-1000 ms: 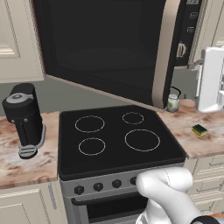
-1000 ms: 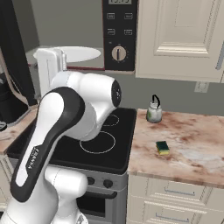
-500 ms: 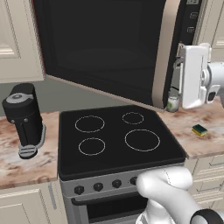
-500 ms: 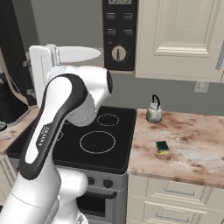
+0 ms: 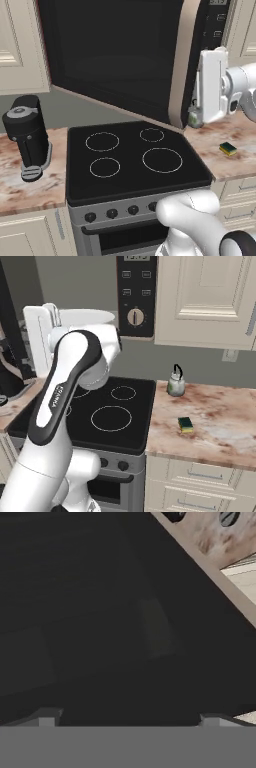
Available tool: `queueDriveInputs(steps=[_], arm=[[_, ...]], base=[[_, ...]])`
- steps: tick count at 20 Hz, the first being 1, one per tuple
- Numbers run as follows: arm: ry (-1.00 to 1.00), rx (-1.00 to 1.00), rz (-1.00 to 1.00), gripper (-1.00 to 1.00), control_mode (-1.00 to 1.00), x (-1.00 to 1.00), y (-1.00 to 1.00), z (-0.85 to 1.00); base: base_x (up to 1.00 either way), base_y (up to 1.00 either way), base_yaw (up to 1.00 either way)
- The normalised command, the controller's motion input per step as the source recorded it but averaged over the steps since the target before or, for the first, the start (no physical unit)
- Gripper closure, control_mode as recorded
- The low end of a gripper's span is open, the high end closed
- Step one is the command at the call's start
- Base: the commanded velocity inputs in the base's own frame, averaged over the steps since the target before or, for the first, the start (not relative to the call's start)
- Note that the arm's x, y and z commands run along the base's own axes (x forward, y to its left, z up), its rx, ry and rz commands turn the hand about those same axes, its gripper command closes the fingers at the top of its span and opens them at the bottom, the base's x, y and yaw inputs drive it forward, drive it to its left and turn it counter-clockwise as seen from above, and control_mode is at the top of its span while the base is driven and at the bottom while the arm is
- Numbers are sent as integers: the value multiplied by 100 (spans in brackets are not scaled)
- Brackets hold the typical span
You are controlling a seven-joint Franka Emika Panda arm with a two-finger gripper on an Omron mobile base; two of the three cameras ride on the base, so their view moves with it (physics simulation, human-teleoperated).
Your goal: Place the sponge inside the microwave to prepare for sanitizing.
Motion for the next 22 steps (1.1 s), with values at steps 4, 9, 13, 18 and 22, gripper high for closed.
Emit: queueDriveInputs(steps=[4,9,13,18,22], arm=[[5,0,6,-100,-100,-12,71,0],[0,0,0,-100,-100,-24,79,-2],[0,0,0,-100,-100,-20,94,-9],[0,0,0,-100,-100,-14,95,-13],[0,0,0,-100,-100,-2,80,-4]], base=[[0,0,0],[0,0,0],[0,0,0],[0,0,0],[0,0,0]])
